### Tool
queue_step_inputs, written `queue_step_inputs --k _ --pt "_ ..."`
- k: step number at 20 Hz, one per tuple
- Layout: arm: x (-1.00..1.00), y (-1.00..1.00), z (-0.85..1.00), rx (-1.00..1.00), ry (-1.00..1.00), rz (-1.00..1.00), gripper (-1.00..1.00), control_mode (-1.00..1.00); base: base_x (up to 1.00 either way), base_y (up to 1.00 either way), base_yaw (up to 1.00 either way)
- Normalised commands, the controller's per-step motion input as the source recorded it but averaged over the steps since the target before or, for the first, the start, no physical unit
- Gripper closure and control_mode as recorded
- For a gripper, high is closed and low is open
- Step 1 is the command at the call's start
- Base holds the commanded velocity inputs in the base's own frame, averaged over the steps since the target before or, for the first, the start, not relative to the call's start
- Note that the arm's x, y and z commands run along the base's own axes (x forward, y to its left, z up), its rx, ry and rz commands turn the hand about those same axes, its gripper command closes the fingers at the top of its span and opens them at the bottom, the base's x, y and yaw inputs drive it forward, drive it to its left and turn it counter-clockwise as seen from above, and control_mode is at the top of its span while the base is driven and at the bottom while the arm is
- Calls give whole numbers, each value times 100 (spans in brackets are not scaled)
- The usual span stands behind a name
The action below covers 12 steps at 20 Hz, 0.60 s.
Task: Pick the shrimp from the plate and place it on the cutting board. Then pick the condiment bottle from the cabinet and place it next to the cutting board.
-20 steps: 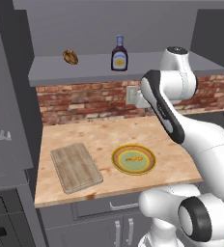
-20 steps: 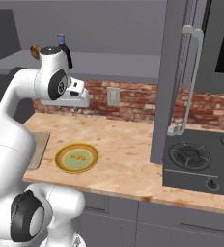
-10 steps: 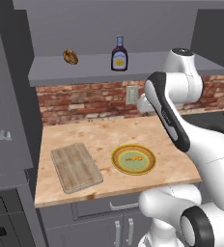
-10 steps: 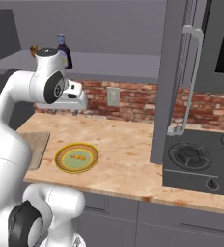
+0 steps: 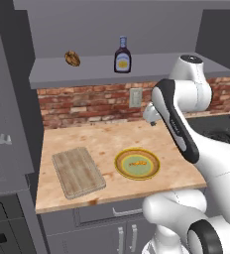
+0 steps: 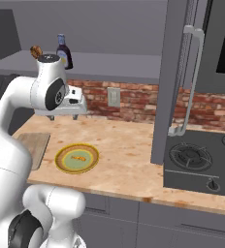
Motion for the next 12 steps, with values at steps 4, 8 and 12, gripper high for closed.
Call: queue_step_inputs --k 4,8,12 --pt "0 0 -16 -4 3 13 -100 -100 0 0 0" --pt "0 0 -14 -6 4 14 -100 -100 0 0 0" --pt "0 0 -13 -8 1 14 -100 -100 0 0 0"
